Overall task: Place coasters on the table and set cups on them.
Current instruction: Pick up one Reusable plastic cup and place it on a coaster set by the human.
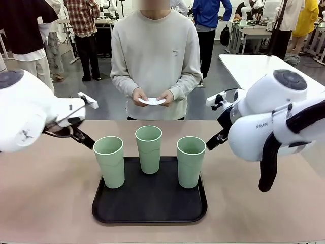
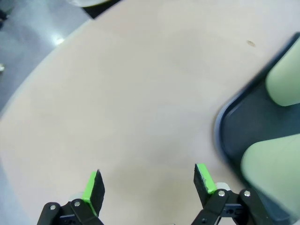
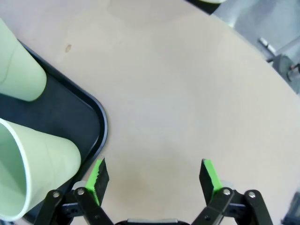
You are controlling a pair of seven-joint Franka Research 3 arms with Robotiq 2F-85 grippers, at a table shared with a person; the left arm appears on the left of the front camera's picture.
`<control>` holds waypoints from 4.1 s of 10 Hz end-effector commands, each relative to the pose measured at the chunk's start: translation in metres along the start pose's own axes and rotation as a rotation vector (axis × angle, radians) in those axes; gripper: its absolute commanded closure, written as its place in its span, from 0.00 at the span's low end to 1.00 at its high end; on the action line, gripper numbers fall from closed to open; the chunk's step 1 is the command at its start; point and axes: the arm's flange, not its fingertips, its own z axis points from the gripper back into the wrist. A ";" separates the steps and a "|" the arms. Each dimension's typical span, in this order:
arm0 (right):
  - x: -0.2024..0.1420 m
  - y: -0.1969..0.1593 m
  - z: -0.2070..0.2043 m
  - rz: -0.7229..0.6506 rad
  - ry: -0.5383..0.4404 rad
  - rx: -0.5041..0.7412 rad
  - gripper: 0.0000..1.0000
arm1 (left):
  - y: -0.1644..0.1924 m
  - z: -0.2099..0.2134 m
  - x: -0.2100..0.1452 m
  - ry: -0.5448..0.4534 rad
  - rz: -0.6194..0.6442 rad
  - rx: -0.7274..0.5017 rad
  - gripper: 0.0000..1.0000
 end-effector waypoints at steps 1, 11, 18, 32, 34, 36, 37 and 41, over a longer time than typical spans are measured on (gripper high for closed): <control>-0.002 -0.012 0.076 -0.067 0.025 -0.012 0.00 | 0.015 0.077 -0.013 0.008 0.020 0.065 0.00; -0.027 0.053 0.170 -0.016 0.213 -0.028 0.00 | 0.006 0.162 -0.026 0.087 0.049 -0.220 0.00; -0.192 -0.100 0.277 -0.873 -0.177 0.622 0.00 | 0.134 0.186 -0.116 -0.150 0.638 -1.129 0.00; -0.292 -0.234 0.268 -1.228 -0.028 0.764 0.00 | 0.279 0.154 -0.235 0.003 0.990 -1.077 0.00; -0.292 -0.226 0.265 -1.242 -0.006 0.746 0.00 | 0.287 0.153 -0.232 0.009 1.032 -1.082 0.00; -0.292 -0.226 0.265 -1.242 -0.006 0.746 0.00 | 0.287 0.153 -0.232 0.009 1.032 -1.082 0.00; -0.292 -0.226 0.265 -1.242 -0.006 0.746 0.00 | 0.287 0.153 -0.232 0.009 1.032 -1.082 0.00; -0.292 -0.226 0.265 -1.242 -0.006 0.746 0.00 | 0.287 0.153 -0.232 0.009 1.032 -1.082 0.00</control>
